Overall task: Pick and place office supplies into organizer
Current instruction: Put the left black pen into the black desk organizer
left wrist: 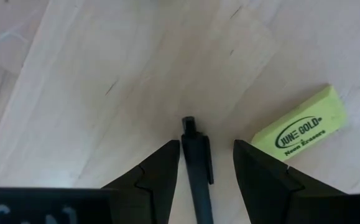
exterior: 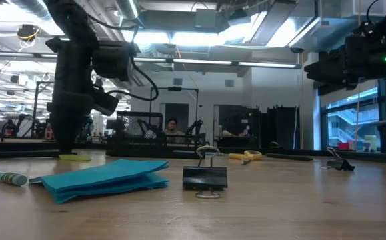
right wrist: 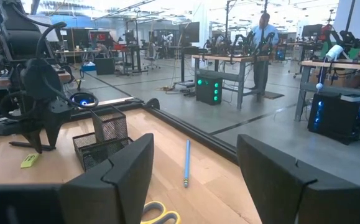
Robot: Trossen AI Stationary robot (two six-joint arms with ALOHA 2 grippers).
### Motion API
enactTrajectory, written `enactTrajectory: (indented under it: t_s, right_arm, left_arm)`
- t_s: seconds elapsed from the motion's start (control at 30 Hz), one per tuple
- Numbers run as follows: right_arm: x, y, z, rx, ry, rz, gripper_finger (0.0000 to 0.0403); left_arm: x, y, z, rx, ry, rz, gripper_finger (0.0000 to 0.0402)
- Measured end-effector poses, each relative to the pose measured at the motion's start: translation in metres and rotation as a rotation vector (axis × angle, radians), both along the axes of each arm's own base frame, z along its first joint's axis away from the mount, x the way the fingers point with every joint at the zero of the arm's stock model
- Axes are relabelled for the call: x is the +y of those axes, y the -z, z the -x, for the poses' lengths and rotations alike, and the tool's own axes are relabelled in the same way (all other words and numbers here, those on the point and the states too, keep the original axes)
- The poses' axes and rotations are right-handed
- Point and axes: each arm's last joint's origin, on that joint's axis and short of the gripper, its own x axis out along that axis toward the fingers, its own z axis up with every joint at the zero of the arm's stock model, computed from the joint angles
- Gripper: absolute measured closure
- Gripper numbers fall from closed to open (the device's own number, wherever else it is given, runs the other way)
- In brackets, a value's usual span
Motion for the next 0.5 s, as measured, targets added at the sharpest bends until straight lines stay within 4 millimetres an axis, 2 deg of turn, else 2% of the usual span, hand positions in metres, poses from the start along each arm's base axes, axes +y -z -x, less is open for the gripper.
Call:
enactTrajectory:
  t_s: [0.13, 0.5]
  right_arm:
    - [0.0000, 0.0000, 0.0000, 0.001, 0.000, 0.000, 0.0170]
    - [0.0000, 0.0000, 0.0000, 0.002, 0.000, 0.002, 0.0170]
  left_arm:
    - [0.0003, -0.0031, 0.0014, -0.013, 0.000, -0.023, 0.0265]
    - [0.0015, -0.0047, 0.0023, 0.000, 0.022, -0.083, 0.0342]
